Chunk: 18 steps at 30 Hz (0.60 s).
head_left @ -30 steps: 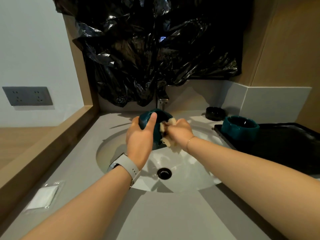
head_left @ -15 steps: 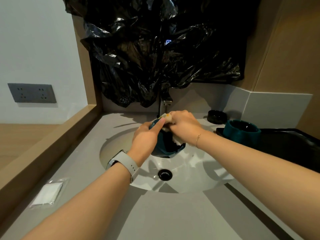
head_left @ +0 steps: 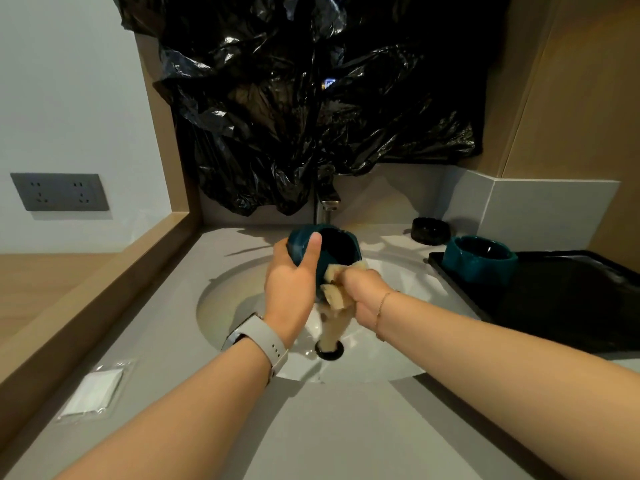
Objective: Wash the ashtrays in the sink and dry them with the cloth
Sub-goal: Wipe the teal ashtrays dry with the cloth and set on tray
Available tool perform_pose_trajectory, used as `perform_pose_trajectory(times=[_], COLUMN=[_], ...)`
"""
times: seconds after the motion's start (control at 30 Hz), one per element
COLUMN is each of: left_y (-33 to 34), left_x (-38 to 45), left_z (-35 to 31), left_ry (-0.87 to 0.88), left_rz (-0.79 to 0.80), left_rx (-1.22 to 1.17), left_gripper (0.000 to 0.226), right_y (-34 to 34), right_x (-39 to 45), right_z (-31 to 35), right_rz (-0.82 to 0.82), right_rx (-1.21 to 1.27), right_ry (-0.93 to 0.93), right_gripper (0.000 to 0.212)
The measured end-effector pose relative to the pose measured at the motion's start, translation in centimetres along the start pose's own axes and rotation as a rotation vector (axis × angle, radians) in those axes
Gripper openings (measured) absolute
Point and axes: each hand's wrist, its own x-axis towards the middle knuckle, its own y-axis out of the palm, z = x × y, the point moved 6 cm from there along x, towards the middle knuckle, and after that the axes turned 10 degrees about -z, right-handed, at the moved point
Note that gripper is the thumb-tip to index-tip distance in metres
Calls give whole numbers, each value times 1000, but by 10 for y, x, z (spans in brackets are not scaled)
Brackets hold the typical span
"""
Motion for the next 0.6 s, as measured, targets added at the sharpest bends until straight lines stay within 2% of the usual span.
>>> perform_pose_trajectory(times=[0.07,0.13,0.2,0.27,0.37,0.4,0.5,0.57,0.6], left_y=[9,13,13,14,24,27,31,31,33], left_x=[-6,-10,-9,-6,-11,-14,-20,-21,-24], left_z=[0,-3,-6,-6,1,3,3,-3,-9], left_ry=[-18,6,29,23,-45,-4,309,615,775], left_rz=[37,50,72,160,472,561,670,631,606], left_rx=[-10,-3,39,87,63,95,436,690,743], left_gripper=[45,45,48,55,80,89,110,104,92], right_y=[-22,-27,-27,-29,-33,-34,-38,-39,-38], right_x=[13,16,21,22,25,28,31,33,34], right_z=[24,39,42,47,66,73,93,96,94], right_rz=[-176,-221,-195,-161,-79,-49,107,283,375], right_rx=[-298,-538,-644,-719,-969,-1078,-1338,-1432,-1473], right_ry=[-302,-505,-541,-556,-590,-609,-655,-625,-598], right_gripper=[12,10,11,6,5,6,10,16,17])
